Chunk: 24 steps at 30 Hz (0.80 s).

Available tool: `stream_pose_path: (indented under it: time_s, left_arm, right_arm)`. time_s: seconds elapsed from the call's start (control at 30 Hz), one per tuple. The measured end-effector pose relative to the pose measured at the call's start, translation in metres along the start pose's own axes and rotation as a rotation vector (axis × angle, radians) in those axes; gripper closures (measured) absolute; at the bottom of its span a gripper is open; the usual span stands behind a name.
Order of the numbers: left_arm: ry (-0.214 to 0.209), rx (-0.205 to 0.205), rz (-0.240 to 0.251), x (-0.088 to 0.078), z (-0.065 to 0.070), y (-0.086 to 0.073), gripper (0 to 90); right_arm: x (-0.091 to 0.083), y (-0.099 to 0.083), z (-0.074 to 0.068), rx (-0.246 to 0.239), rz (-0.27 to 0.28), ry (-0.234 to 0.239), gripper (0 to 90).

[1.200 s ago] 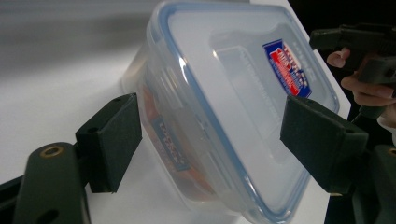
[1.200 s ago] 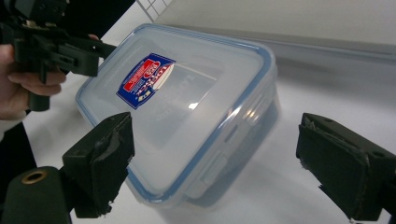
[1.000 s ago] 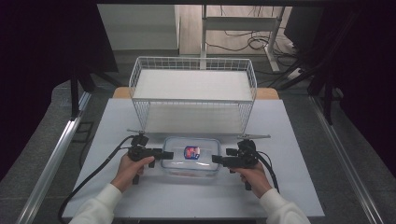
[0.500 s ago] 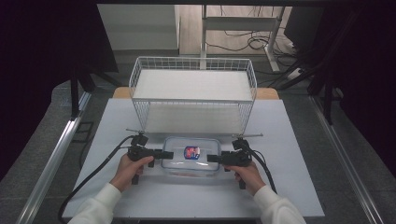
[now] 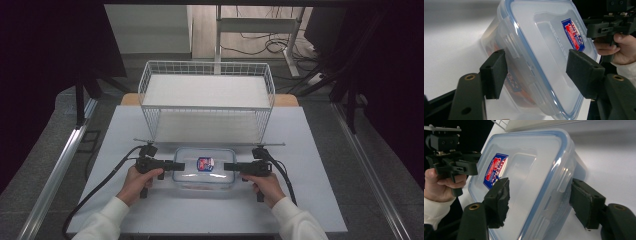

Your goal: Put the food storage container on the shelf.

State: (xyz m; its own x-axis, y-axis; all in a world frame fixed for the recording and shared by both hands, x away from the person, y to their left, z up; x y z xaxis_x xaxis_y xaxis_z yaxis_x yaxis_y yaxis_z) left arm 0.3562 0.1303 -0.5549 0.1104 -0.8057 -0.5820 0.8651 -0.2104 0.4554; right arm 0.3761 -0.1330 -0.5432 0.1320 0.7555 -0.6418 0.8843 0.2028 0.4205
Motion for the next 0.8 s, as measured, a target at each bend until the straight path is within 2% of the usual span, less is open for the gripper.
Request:
stream_pose_path:
  time_s: [0.2,0.3,0.4,0.63,0.8]
  left_arm:
    - [-0.003,0.010,0.014,-0.003,0.002,-0.001,37.6]
    - [-0.009,0.015,0.029,-0.007,0.005,-0.004,41.2]
    - [-0.003,0.032,0.042,-0.010,0.009,-0.006,44.0]
    - [0.024,0.055,0.065,-0.014,0.018,-0.012,47.1]
    - [0.029,0.064,0.061,-0.015,0.020,-0.013,47.7]
  right_arm:
    - [-0.005,-0.001,-0.002,0.004,0.013,0.016,39.7]
    - [-0.008,-0.004,-0.004,-0.008,0.029,0.021,42.1]
    - [-0.012,-0.009,-0.007,-0.041,0.057,0.025,44.0]
    - [-0.018,-0.019,-0.017,-0.077,0.090,0.004,46.6]
    - [-0.020,-0.021,-0.019,-0.076,0.093,0.003,47.2]
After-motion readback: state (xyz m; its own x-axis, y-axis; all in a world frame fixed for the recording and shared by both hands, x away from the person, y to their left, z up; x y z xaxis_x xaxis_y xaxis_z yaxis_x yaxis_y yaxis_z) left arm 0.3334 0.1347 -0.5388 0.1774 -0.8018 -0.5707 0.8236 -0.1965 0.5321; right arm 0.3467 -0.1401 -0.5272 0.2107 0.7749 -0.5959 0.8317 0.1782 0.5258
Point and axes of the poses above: each handheld gripper's, and its own axes: x roughly forward along the jaws, y roughly out of its top, z roughly to its right, the point moved 7 cm from there along x, roughly forward along the jaws, and after that the axes turned 9 degrees about -z, right-handed, at the moved point
